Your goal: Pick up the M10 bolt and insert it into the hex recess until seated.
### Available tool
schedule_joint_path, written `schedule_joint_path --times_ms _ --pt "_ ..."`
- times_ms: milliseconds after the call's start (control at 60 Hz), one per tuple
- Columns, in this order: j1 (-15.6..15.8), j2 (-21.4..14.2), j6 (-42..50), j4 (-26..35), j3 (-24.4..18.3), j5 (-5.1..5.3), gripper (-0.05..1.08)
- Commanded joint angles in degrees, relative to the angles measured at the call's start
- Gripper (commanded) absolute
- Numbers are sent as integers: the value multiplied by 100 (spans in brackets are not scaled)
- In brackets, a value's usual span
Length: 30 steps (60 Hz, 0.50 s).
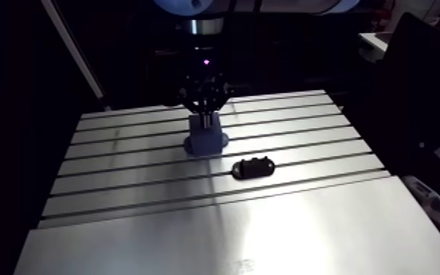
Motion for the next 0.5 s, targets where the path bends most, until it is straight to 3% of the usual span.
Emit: schedule_joint_path --times_ms 17,500 --pt "-6 23 -1 2 -1 5 108" --pt "-59 23 -18 2 -1 100 108"
